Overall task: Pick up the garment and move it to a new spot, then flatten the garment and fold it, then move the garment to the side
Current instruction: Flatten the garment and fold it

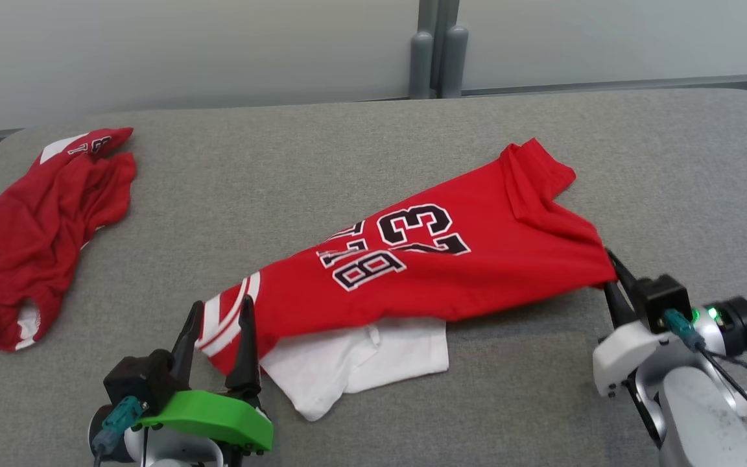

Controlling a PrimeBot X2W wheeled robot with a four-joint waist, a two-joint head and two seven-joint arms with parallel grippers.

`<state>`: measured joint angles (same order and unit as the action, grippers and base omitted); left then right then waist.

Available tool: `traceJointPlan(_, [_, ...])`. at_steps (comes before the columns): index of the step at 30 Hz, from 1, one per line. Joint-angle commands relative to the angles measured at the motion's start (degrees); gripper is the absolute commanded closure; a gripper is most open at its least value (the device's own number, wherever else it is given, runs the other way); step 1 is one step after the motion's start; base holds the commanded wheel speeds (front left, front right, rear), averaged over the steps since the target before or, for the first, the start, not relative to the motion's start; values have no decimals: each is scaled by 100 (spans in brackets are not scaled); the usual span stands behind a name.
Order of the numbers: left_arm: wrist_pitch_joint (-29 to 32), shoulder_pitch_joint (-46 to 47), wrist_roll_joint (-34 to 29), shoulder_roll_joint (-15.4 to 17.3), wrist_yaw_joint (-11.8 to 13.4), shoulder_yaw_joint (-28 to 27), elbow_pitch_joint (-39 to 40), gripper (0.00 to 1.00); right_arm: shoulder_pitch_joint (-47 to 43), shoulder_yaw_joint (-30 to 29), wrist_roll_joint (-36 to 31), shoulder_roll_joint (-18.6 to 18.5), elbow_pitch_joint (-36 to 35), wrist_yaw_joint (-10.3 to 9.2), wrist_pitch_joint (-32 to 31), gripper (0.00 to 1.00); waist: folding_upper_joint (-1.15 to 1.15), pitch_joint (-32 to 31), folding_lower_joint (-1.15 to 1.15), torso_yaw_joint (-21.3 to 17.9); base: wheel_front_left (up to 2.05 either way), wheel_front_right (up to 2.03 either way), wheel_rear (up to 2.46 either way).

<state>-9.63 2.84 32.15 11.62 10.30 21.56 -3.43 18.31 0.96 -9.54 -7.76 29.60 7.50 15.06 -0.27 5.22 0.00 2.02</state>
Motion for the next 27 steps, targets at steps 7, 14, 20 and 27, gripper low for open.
traceJointPlan(7, [67, -117, 30, 80, 58, 7, 32, 0, -941, -434, 105, 267, 19, -2, 20, 100, 27, -150, 0, -469, 0, 0, 0])
traceJointPlan(14, [65, -155, 71, 104, 91, 0, 10, 0, -1210, -690, 83, 437, 3, -2, 20, 16, 27, -191, 0, -595, 0, 0, 0])
traceJointPlan(20, [42, -227, 157, 96, 86, -34, -67, 0, -1393, -740, -52, 463, -14, -2, 20, 0, 27, -220, 0, -655, 0, 0, 0])
traceJointPlan(27, [-14, -250, 284, 167, 64, -177, -301, 0, -1735, -1009, -121, 472, -290, -2, 20, 0, 27, -298, 0, -760, 0, 0, 0])
